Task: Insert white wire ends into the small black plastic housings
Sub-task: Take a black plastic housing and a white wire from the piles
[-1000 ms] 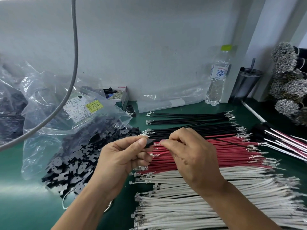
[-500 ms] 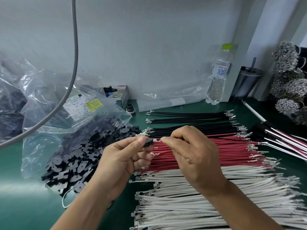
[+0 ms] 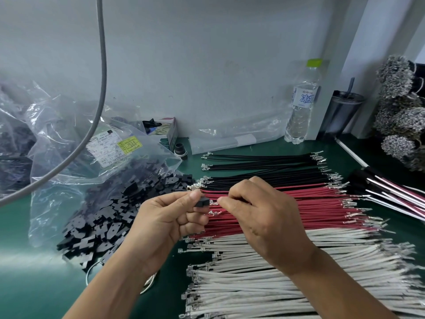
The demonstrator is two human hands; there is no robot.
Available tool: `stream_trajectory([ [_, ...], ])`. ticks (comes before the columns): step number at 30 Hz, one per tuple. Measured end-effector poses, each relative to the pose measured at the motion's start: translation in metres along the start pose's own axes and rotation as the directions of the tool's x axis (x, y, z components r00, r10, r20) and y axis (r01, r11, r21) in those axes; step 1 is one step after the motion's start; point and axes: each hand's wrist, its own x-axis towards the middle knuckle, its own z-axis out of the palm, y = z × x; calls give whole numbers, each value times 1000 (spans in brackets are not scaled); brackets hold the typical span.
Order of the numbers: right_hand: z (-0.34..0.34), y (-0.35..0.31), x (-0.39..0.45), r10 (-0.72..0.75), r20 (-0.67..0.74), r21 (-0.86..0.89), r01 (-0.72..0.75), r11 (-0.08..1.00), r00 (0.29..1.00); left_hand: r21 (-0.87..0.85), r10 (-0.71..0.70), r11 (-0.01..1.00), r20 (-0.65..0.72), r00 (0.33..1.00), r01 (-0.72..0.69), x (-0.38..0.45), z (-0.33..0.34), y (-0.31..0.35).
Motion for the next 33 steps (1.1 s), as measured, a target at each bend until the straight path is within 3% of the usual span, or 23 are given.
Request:
stream_trajectory([
  [4,2,-5,0,29,48,60,-32,998,998,30,-16,999,-4,1000,17,-3,4,-5],
  [7,4,-4,-1,95,64,122,-102,987,993,204,145,969,-27,989,-137,-5,7,-6],
  [9,3,-2,-1,146,65,151,-154,976,987,431,334,847,25,942,-311,-6,7,-7],
  [11,2,1,-1,170,68,173,-180,968,983,533,425,741,97,900,-407,-7,8,-10],
  [23,-5,3,3,142,161,226,-176,958,977,485,419,755,160,894,-441,-8,7,-13],
  [28,-28,9,12,140,183,50,-152,987,973,541,445,712,144,884,-447,-6,9,-16],
  [30,-39,9,14,178,202,65,-195,979,963,559,487,689,115,866,-461,-5,8,-17],
  [33,-44,3,12,209,472,147,-311,939,857,544,519,699,62,853,-465,-1,4,-16],
])
